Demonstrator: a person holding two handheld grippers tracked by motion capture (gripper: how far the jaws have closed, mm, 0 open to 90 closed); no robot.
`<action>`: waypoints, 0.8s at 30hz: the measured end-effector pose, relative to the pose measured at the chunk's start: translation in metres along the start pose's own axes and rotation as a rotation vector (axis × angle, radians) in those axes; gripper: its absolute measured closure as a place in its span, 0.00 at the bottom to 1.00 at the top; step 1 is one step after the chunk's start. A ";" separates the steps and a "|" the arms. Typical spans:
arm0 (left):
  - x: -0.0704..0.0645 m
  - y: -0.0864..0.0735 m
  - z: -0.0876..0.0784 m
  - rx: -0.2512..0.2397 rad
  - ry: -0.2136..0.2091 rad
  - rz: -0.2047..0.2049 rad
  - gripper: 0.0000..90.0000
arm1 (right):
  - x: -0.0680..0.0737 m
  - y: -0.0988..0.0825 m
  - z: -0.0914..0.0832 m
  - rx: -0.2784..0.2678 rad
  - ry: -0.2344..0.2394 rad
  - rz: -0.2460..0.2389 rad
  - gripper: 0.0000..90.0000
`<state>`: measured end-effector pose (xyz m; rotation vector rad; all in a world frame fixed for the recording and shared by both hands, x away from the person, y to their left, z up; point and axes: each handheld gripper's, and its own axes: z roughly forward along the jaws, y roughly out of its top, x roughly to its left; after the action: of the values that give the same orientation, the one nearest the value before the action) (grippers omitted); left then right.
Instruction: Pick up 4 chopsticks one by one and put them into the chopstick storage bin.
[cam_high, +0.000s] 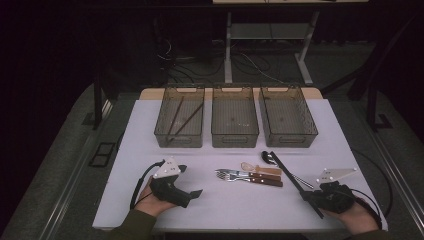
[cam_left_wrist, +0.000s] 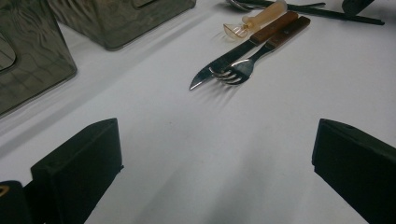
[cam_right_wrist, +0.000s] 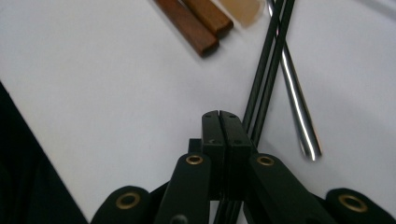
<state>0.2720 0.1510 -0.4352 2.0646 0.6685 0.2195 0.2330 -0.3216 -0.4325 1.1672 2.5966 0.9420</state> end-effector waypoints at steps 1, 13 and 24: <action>0.000 0.000 0.000 0.002 0.000 0.003 0.01 | 0.000 -0.002 -0.001 0.006 -0.001 0.005 0.99; -0.001 0.000 0.001 0.012 -0.001 0.008 0.01 | 0.004 -0.009 -0.002 0.068 -0.004 -0.004 0.99; -0.001 0.000 0.001 0.014 -0.001 0.009 0.01 | -0.002 -0.011 -0.005 0.080 -0.037 0.012 0.99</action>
<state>0.2716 0.1498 -0.4356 2.0810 0.6619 0.2202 0.2253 -0.3311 -0.4351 1.2080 2.6230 0.8178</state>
